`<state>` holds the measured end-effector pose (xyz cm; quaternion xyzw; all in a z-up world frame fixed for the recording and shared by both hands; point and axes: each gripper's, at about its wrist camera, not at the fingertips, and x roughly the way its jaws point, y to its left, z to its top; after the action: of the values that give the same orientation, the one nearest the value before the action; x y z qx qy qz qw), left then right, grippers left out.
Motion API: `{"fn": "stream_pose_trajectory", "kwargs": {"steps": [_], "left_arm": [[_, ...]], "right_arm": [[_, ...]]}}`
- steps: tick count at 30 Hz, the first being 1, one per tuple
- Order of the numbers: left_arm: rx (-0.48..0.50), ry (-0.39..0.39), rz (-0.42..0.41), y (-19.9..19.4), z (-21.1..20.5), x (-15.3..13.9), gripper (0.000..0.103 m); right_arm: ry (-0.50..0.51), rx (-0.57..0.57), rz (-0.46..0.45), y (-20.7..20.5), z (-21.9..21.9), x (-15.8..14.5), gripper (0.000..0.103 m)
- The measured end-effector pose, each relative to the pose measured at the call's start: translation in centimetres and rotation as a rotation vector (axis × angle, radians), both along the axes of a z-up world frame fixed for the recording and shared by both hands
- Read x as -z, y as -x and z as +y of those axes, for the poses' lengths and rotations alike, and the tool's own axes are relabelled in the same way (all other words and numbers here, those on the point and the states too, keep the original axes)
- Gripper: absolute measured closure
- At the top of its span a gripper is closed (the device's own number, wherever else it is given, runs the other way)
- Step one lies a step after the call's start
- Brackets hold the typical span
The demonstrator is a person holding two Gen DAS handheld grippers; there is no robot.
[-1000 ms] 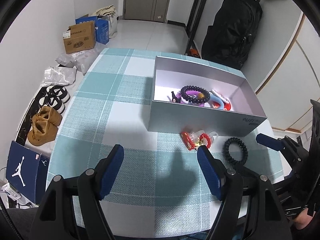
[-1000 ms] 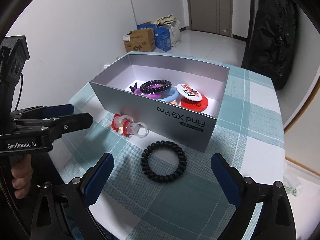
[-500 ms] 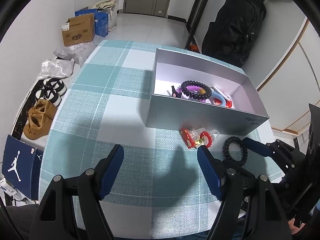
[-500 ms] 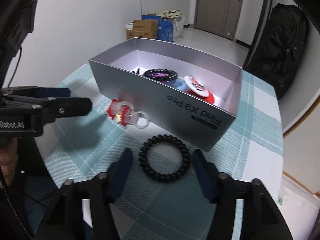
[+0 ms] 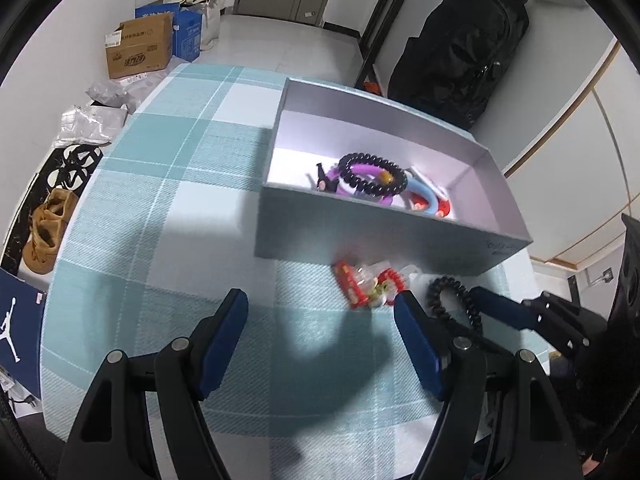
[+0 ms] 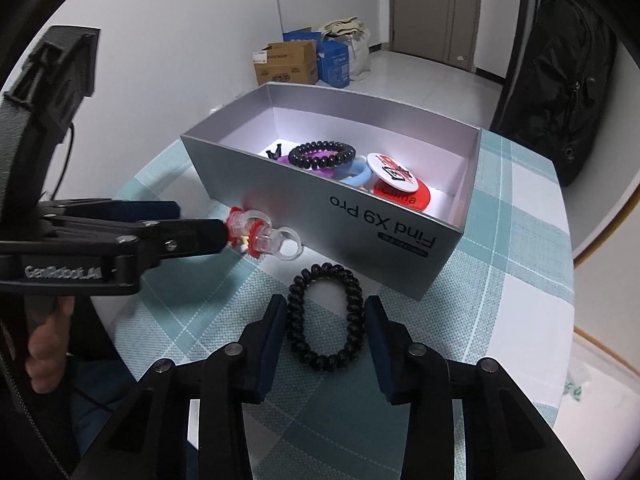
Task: Organize jewelry
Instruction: 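Grasp the red-and-clear pacifier charm with the left tool while the right holds the hair tie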
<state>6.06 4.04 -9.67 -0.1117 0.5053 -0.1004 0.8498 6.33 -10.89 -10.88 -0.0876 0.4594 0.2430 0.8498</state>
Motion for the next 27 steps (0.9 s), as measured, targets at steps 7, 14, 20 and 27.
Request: {"fn": "stream_pose_trajectory", "kwargs": {"steps": [7, 14, 20, 27], "left_arm": [[0.010, 0.005, 0.003, -0.5, -0.4, 0.3, 0.053], [0.019, 0.030, 0.006, -0.9, -0.5, 0.5, 0.071], [0.042, 0.061, 0.015, -1.0, -0.8, 0.5, 0.089], [0.035, 0.081, 0.031, -1.0, -0.3, 0.5, 0.091]], "right_arm": [[-0.033, 0.004, -0.009, 0.2, -0.8, -0.8, 0.065], [-0.071, 0.015, -0.007, 0.4, -1.7, -1.4, 0.065], [-0.078, 0.005, -0.008, 0.4, -1.5, -1.4, 0.065], [-0.103, 0.010, -0.009, 0.1, -1.7, -1.9, 0.065]]}}
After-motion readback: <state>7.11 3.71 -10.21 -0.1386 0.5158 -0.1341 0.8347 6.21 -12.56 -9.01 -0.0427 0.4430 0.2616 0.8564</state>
